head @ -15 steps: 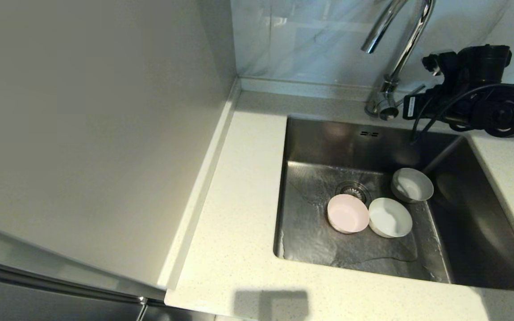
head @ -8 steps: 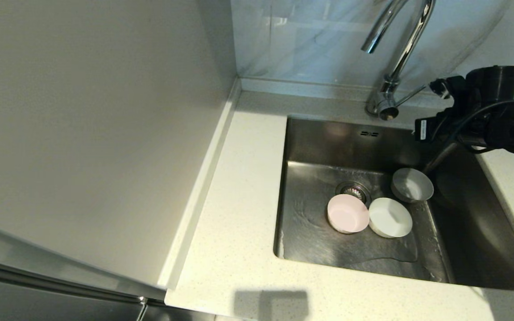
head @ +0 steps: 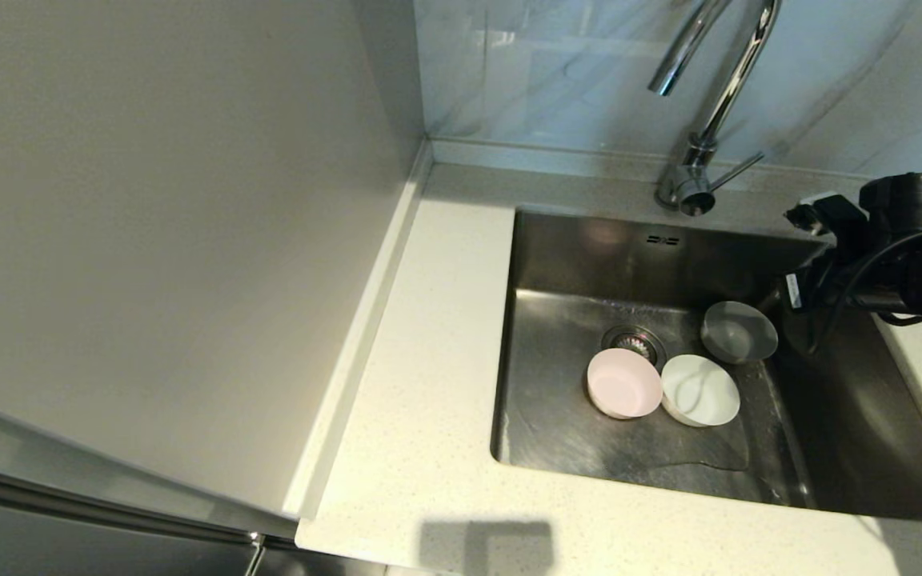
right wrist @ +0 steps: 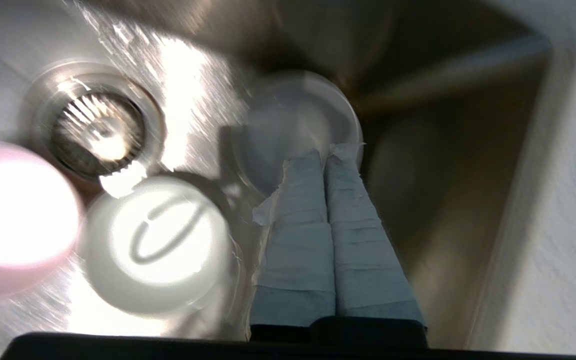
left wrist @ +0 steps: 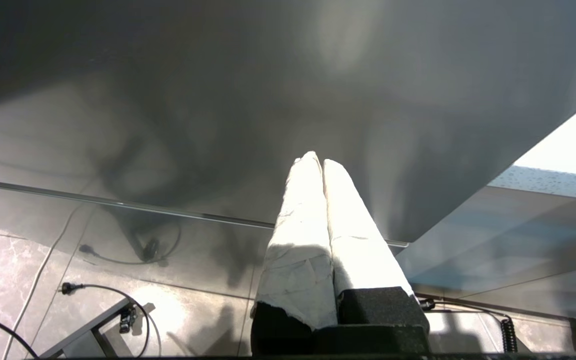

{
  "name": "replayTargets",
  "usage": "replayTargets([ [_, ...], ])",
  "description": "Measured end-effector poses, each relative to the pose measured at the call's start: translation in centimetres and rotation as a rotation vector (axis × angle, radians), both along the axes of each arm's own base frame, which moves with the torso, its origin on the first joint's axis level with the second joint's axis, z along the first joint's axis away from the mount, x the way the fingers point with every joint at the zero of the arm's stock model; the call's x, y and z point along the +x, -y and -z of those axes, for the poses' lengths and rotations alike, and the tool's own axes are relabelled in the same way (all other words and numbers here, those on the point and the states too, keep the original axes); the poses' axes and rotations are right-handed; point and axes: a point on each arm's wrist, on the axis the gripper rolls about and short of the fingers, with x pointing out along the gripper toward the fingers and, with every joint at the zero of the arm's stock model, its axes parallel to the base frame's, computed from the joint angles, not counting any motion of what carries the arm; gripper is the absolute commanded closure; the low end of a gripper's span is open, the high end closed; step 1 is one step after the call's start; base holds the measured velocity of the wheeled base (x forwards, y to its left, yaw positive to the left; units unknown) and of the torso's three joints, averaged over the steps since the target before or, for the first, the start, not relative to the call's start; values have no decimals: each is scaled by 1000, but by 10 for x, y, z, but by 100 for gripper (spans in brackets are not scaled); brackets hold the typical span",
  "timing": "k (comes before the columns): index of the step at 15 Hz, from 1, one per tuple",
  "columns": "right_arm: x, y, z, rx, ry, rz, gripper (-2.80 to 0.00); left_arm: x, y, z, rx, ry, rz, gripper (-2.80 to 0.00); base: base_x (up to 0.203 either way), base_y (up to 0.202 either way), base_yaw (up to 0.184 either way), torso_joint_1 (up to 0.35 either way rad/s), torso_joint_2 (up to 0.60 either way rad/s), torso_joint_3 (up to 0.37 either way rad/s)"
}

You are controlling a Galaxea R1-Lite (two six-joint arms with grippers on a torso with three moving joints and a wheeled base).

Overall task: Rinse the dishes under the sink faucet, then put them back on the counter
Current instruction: Place the bowl on the table

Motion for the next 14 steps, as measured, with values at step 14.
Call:
replayTargets([
  [14, 25, -1, 54, 34, -173, -11, -280, 0, 0, 0, 0, 0, 1, 0, 0, 0, 0, 0, 0, 0],
])
